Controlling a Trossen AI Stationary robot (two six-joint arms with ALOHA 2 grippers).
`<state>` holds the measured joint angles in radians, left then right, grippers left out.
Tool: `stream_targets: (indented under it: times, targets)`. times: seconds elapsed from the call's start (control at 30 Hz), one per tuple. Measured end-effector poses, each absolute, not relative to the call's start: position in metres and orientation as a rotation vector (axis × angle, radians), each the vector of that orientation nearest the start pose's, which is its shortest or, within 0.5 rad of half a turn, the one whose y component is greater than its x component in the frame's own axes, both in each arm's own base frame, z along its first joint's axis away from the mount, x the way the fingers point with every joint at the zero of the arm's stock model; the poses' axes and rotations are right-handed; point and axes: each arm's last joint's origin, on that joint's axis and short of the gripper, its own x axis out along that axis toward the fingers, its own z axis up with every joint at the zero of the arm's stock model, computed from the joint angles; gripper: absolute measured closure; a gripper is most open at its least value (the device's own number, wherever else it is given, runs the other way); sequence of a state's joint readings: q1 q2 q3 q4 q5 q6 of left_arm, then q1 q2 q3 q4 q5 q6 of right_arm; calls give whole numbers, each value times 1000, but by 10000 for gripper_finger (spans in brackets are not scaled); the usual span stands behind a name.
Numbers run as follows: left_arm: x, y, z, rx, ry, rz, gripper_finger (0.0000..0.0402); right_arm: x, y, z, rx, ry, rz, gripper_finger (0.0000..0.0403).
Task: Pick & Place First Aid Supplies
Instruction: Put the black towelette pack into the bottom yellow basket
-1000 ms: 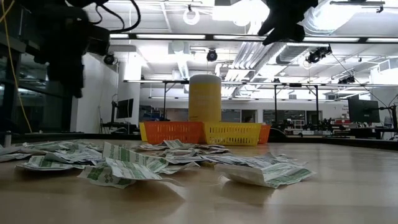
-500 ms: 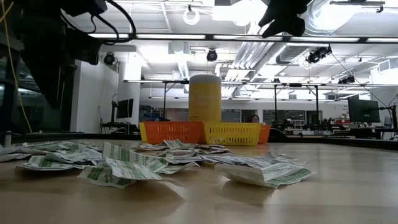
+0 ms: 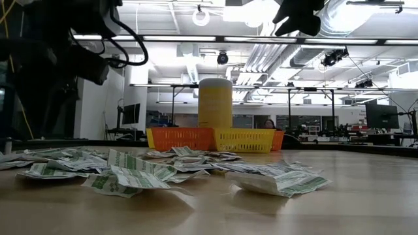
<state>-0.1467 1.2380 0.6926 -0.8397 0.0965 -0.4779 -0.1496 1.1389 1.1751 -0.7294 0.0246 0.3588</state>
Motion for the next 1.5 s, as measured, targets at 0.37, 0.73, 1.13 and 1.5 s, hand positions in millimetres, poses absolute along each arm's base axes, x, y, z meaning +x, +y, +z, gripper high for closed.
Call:
stream_targets:
  times: [0.37,0.73,1.13,1.5]
  targets:
    - [199,-38,169,-251,1435,63,227,224,-34,350,391,656,-287,226]
    - [207,-55,152,-137,1454,78,228,224,-34,350,393,655,-288,226]
    - [212,-57,135,-130,1521,84,319,224,-34,350,389,655,-287,226]
    - [212,-59,135,-215,1534,93,396,224,-34,350,385,657,-280,226]
